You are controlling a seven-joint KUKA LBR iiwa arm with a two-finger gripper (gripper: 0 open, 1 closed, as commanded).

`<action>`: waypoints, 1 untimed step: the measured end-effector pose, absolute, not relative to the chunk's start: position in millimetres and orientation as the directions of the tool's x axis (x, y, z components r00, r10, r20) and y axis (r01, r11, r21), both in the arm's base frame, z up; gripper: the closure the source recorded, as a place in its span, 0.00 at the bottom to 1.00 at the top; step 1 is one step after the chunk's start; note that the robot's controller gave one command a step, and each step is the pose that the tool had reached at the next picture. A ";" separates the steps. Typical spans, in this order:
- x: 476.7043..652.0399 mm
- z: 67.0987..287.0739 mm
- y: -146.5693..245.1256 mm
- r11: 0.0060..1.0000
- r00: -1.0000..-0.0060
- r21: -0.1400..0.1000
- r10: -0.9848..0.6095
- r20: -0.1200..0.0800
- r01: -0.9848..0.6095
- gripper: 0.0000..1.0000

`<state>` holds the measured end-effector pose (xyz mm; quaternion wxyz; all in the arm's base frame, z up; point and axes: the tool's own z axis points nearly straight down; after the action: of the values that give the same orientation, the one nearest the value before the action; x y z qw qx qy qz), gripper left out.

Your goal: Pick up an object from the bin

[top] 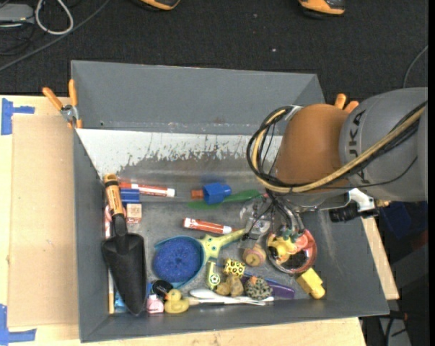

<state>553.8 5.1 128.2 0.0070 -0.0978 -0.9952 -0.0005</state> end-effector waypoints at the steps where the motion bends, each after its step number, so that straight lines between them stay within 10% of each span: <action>1: 555.7 204.4 18.8 0.965 -0.965 -0.002 0.261 0.018 0.261 1.00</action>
Offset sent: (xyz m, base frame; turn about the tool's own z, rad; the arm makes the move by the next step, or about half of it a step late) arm 0.0113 0.0161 0.2001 -0.0190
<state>555.7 18.8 204.4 0.0090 -0.1317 -0.9913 0.0000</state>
